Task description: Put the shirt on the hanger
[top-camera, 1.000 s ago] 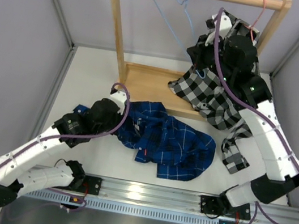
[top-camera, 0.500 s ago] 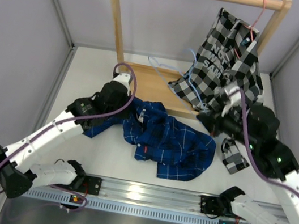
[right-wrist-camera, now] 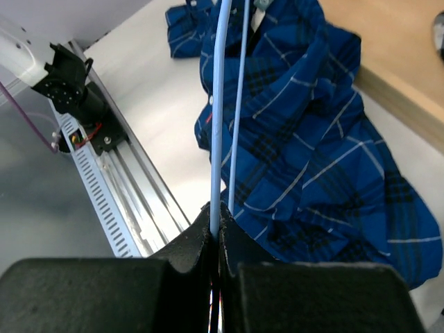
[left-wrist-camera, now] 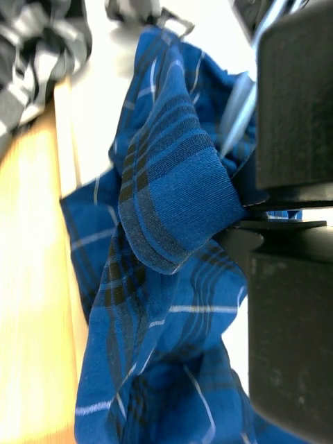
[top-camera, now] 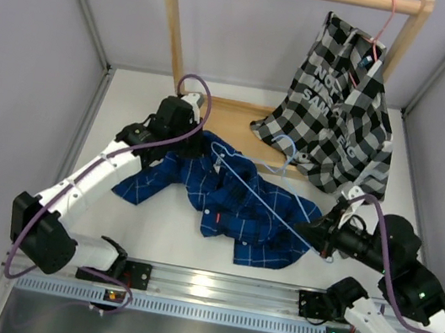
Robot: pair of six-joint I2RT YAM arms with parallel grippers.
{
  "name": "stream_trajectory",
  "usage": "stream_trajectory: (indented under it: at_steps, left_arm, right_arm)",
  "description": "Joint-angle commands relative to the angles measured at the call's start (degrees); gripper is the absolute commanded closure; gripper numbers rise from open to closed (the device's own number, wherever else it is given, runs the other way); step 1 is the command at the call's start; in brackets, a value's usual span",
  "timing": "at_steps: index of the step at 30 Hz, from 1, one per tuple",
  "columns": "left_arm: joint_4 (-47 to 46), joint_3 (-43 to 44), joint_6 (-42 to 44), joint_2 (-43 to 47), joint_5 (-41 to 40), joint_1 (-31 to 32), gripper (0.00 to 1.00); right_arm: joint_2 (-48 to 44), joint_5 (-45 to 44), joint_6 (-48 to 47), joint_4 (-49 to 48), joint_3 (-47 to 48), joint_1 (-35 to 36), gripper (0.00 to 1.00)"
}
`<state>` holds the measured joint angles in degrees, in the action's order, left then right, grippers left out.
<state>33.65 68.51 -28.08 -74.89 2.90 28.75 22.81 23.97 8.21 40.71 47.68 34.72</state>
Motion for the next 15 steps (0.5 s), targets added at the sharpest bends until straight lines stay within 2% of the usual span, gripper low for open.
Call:
stream_trajectory:
  at_steps: [1, 5, 12, 15]
  left_arm:
    - [-5.3, 1.3, -1.5, 1.2, 5.5, -0.1, 1.00]
    - [-6.8, -1.0, -1.6, 2.5, 9.0, -0.2, 1.00]
    - [-8.0, -2.6, 0.1, 5.7, 17.7, 0.7, 1.00]
    - [-4.0, -0.4, 2.7, 7.9, 16.2, 3.8, 1.00]
  right_arm:
    - [0.3, 1.1, 1.8, 0.6, -1.8, 0.4, 1.00]
    - [2.1, 0.0, 2.8, 0.0, -2.0, 0.4, 1.00]
    - [7.9, 4.7, 5.2, -9.9, -2.9, 0.5, 1.00]
    - [12.1, 7.1, 5.2, -14.7, -2.2, 0.5, 1.00]
